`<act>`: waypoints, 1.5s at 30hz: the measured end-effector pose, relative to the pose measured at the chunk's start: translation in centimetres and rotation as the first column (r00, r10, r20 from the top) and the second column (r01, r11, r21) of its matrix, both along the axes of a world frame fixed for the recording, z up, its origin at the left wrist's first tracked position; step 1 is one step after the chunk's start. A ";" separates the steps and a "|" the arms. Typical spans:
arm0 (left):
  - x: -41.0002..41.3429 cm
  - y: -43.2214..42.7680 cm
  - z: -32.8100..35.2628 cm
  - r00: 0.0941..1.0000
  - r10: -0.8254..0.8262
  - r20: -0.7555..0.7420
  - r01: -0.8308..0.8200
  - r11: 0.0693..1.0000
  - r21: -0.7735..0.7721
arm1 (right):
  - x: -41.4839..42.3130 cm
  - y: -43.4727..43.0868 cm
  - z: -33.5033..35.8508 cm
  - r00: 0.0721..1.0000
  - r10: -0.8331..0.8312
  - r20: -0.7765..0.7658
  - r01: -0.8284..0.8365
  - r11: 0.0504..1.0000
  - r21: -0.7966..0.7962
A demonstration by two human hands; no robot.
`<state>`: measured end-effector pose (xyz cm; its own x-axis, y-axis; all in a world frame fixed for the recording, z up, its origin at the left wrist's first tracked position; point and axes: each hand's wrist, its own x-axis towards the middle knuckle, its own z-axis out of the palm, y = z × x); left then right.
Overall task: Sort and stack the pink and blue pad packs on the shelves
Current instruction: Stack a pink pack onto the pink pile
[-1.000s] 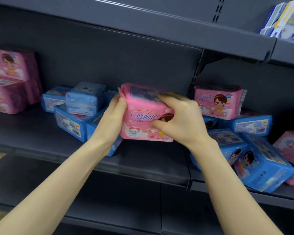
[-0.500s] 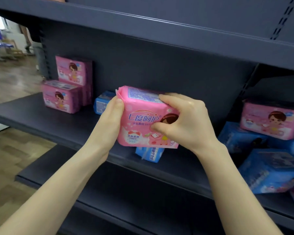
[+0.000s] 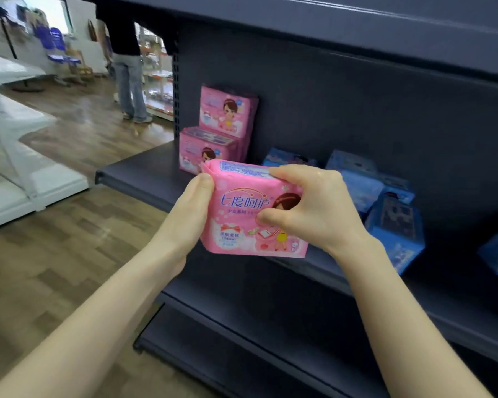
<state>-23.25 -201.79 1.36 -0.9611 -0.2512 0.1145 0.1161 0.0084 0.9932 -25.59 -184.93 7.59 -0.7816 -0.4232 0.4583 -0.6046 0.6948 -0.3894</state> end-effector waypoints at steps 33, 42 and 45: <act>-14.1 -6.5 0.8 0.999 -0.006 -0.033 0.007 0.999 0.054 | -13.1 -7.8 -0.4 0.995 -0.072 0.075 0.070 0.997 0.034; -19.2 -9.8 2.5 0.993 -0.010 -0.114 0.012 1.000 0.014 | -16.6 -11.4 1.2 0.990 -0.122 -0.073 0.122 0.993 -0.010; -20.9 -10.9 3.2 0.987 -0.066 -0.150 0.068 0.998 0.010 | -18.1 -12.9 1.3 0.979 -0.164 -0.125 0.160 0.986 -0.039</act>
